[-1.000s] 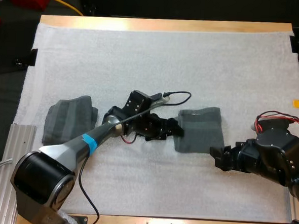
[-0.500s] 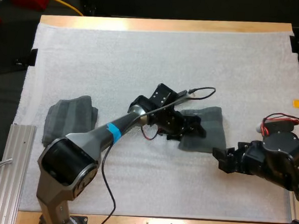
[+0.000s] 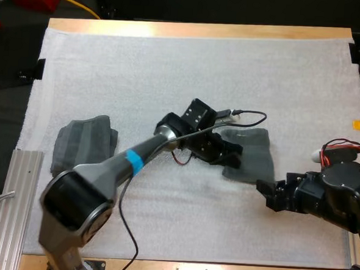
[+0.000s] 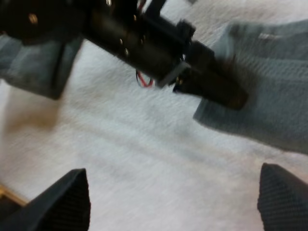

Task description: Pick towel from pile, fold and stack

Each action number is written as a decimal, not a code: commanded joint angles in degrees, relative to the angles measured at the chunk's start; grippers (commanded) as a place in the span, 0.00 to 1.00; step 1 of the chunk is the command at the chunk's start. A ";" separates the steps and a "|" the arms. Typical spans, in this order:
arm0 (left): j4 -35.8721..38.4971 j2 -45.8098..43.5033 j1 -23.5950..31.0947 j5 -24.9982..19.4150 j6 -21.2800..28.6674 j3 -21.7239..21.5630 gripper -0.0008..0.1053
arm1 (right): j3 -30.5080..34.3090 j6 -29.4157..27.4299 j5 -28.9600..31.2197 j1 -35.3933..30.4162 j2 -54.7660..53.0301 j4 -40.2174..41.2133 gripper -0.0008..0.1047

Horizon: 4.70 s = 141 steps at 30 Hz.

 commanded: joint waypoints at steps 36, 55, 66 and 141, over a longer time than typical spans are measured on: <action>56.69 -22.09 29.22 -35.05 45.89 -13.47 0.01 | 0.35 0.31 -7.09 0.04 -0.28 -4.87 0.67; 53.73 -22.09 39.98 -37.87 47.60 -6.70 0.01 | 0.35 0.31 -7.09 0.04 -0.11 -4.87 0.67; 52.69 -22.09 45.02 -39.17 47.33 -5.28 0.01 | 0.35 0.31 -7.09 0.04 0.02 -4.87 0.67; 28.21 -6.66 45.68 -33.88 34.73 -2.03 0.62 | 0.60 -0.02 -9.18 0.04 1.72 -12.09 0.67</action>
